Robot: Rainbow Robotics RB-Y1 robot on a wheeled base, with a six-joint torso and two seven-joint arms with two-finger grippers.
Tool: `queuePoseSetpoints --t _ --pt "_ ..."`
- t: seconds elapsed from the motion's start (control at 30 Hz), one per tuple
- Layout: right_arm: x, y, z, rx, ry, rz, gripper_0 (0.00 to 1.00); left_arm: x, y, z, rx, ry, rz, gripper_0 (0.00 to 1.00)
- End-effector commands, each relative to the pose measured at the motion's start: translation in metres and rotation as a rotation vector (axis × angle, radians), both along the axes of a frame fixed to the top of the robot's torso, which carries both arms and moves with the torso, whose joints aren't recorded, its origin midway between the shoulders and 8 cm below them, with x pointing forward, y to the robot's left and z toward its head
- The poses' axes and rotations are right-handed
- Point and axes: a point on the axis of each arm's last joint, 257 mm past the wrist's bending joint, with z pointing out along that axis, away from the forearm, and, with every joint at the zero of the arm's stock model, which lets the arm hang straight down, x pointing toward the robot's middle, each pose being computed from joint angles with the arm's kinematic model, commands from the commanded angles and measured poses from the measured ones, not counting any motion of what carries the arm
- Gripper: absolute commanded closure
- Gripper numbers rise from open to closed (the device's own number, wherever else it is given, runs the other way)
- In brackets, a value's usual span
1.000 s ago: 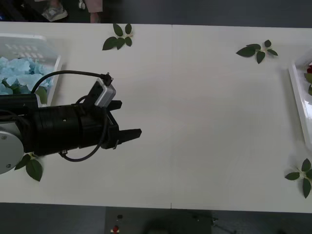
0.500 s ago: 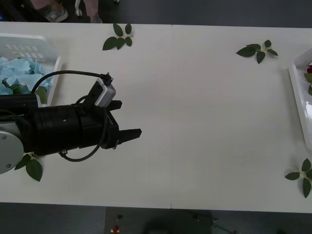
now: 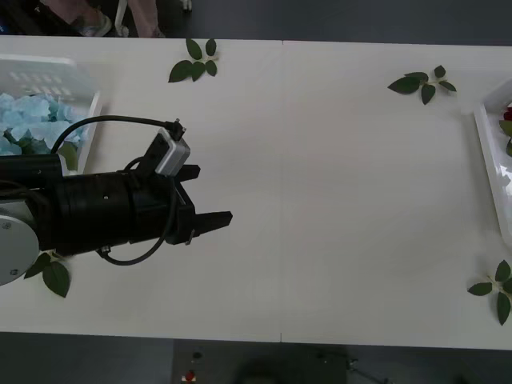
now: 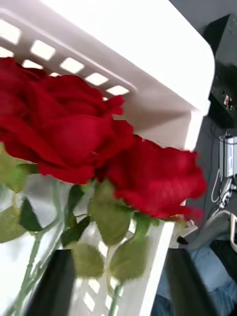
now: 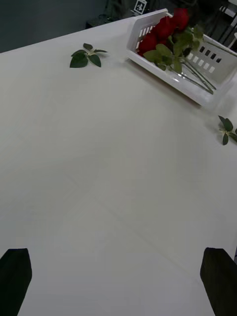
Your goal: Put the red flowers into the right box and the blue flowers into the left box
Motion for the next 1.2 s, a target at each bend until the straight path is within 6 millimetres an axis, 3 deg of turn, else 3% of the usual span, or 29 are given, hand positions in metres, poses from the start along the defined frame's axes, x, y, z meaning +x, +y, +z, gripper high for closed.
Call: queuePoseSetpoints --t 0.03,0.17,0.23,0.4,0.43,0.5,0.7,0.87,0.93,1.2 --pt "0.013 0.012 0.021 0.049 -0.054 0.015 0.27 0.000 0.000 0.009 0.006 -0.037 -0.012 0.00" --pt "0.025 0.058 0.013 0.191 -0.053 0.063 0.25 0.000 0.000 0.009 0.006 -0.037 -0.012 0.00" --pt "0.032 0.095 0.014 0.275 -0.041 0.119 0.24 0.000 0.000 0.009 0.006 -0.037 -0.012 0.00" --pt "0.041 0.215 0.036 0.487 -0.006 0.361 0.23 0.000 0.000 0.009 0.006 -0.037 -0.012 0.00" --pt "0.040 0.228 0.039 0.511 -0.003 0.392 0.23 0.000 0.000 0.009 0.006 -0.037 -0.012 0.00" --pt "0.031 0.274 0.050 0.616 0.026 0.506 0.23 0.000 0.000 0.009 0.006 -0.037 -0.012 0.00" --pt "-0.013 0.368 0.065 0.659 0.151 0.888 0.23 0.000 0.000 0.009 0.006 -0.037 -0.012 0.00" --pt "-0.055 0.428 0.078 0.703 0.209 1.178 0.23 0.000 0.000 0.009 0.006 -0.037 -0.012 0.00" --pt "-0.075 0.450 0.073 0.711 0.248 1.297 0.23 0.000 0.000 0.009 0.006 -0.037 -0.012 0.00" --pt "-0.110 0.507 0.054 0.787 0.217 1.451 0.23 0.000 0.000 0.009 0.006 -0.037 -0.012 0.00"
